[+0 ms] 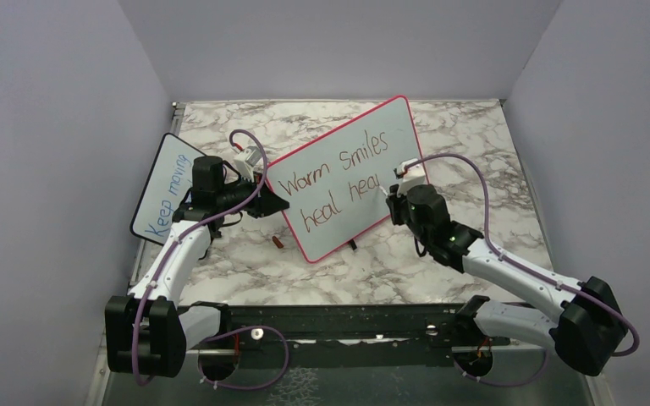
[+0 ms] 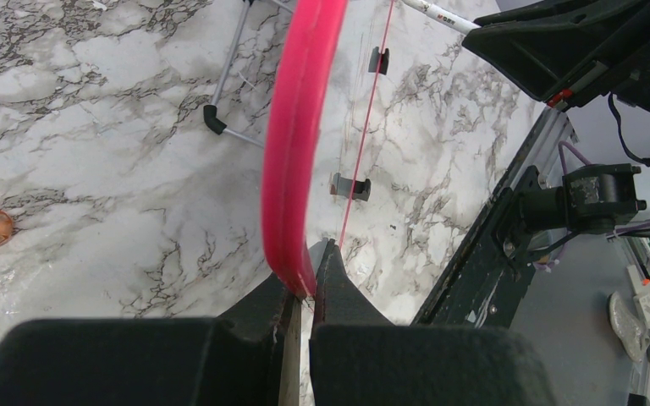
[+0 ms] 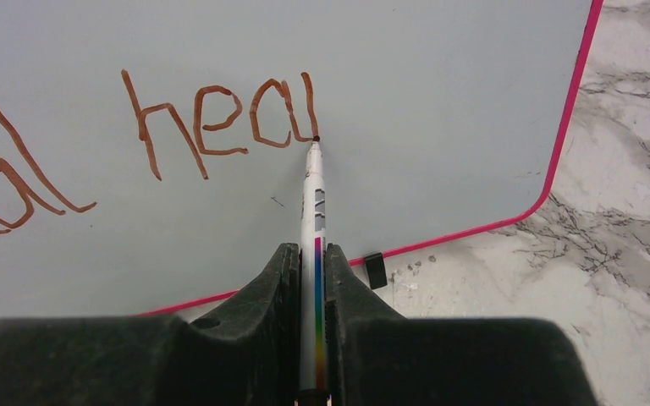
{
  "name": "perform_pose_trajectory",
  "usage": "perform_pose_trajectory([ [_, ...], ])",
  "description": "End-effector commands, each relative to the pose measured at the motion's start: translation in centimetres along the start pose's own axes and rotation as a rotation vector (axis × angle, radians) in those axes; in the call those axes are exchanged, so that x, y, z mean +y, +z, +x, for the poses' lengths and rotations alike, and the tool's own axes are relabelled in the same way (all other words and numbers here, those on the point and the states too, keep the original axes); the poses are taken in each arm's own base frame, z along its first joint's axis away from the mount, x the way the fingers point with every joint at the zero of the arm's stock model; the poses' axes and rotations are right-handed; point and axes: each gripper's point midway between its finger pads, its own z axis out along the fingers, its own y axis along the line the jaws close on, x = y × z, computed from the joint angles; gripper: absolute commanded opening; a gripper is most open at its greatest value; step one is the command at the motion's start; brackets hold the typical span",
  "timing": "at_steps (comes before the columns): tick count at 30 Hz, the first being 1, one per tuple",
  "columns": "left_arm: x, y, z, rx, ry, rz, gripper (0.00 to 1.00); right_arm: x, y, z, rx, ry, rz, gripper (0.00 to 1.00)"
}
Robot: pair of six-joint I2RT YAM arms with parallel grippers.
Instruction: Write a sentence on the whiteboard
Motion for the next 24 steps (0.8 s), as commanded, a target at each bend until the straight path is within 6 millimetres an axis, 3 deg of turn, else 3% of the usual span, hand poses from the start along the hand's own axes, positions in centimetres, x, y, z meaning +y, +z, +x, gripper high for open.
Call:
perform_pose_trajectory([
  [1,4.3,-0.3,0.9,0.025,0.038,-0.187,0.0,0.0,0.5,-3.0,-0.08,0.015,0.006,0.01],
  [24,4.2,-0.3,0.9,0.026,0.036,-0.185,0.0,-0.5,1.2,-4.8,-0.126,0.004,0.043,0.01],
])
